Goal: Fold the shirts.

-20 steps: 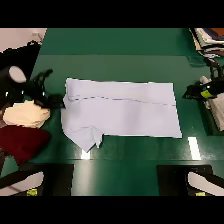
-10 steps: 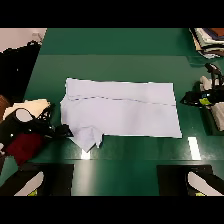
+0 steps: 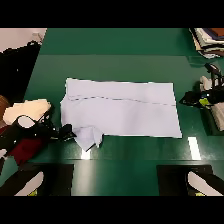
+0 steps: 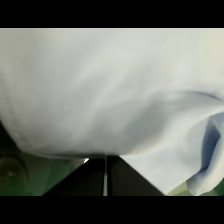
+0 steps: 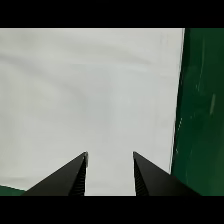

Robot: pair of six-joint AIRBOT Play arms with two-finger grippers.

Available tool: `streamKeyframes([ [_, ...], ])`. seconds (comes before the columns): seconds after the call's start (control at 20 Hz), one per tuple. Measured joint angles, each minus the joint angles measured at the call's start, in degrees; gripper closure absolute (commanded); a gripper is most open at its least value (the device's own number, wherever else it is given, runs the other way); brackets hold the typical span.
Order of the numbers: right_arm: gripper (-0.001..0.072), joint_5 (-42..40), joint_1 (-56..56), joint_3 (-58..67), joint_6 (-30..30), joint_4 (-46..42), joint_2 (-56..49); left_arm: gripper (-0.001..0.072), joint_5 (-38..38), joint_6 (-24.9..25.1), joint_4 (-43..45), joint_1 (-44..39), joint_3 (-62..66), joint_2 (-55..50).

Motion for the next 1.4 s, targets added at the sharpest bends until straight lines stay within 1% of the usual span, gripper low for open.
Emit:
streamKeyframes([
  [0.1, 0.0372, 2.4, -1.4, -0.1, -0.5, -0.1, 0.0, 0.0679, -0.9, 1.1, -0.4, 0.1, 1.3, 0.1],
  [0.2, 0.0366, 5.0, -4.0, -0.4, -1.0, -0.3, 0.0, 0.0678, -3.7, 2.4, -1.4, 0.0, 3.5, 0.1],
  [0.25, 0.0301, 6.2, -5.6, -1.1, -1.3, -0.4, 0.0, 0.0678, -5.0, 3.1, -1.6, 0.1, 4.8, 0.1],
  [0.3, 0.0188, 7.3, -7.6, -2.3, -1.5, -0.4, 0.0, 0.0678, -6.3, 3.8, -2.0, 0.1, 6.4, 0.2],
  [0.5, 0.0205, 8.9, -15.8, -11.6, -3.1, -0.4, 0.0, 0.0678, -9.4, 5.2, -2.2, 0.1, 12.1, 0.2],
  [0.65, 0.0211, 7.6, -19.3, -18.9, -4.8, 0.1, 0.0, 0.0678, -9.2, 5.6, -2.2, 0.1, 15.0, 0.2],
  [0.8, 0.0224, 5.4, -20.6, -24.0, -6.6, 2.8, 0.0, 0.0678, -8.0, 5.8, -1.9, 0.0, 16.2, 0.2],
  [0.85, 0.0273, 4.5, -20.8, -24.9, -7.1, 3.7, 0.0, 0.0678, -7.7, 5.8, -1.7, 0.1, 16.4, 0.1],
  [0.95, 0.0277, 3.1, -21.1, -26.1, -7.5, 5.9, 0.0, 0.0678, -7.3, 5.8, -1.3, 0.1, 16.6, 0.1],
  [1.0, 0.0361, 2.5, -21.1, -26.5, -7.7, 6.8, 0.0, 0.0678, -7.2, 5.8, -1.3, 0.1, 16.7, 0.2],
  [1.05, 0.0527, 1.5, -21.2, -26.8, -7.9, 7.4, 0.0, 0.0678, -7.0, 5.9, -1.2, 0.0, 16.7, 0.1],
  [1.1, 0.0574, 0.7, -21.2, -27.0, -8.2, 7.4, -0.1, 0.0679, -6.9, 5.9, -1.0, 0.1, 16.8, 0.2],
  [1.15, 0.0674, 0.3, -21.4, -27.1, -8.7, 7.6, -0.1, 0.068, -6.9, 5.9, -0.6, 0.0, 16.9, 0.1],
  [1.2, 0.0695, 0.6, -21.4, -27.2, -9.3, 8.2, -0.1, 0.068, -7.1, 5.9, 0.2, 0.0, 17.1, 0.2],
  [1.4, 0.0696, 4.5, -21.4, -25.6, -11.7, 7.8, 0.8, 0.068, -11.6, 4.4, 6.7, 0.0, 19.7, 3.1],
])
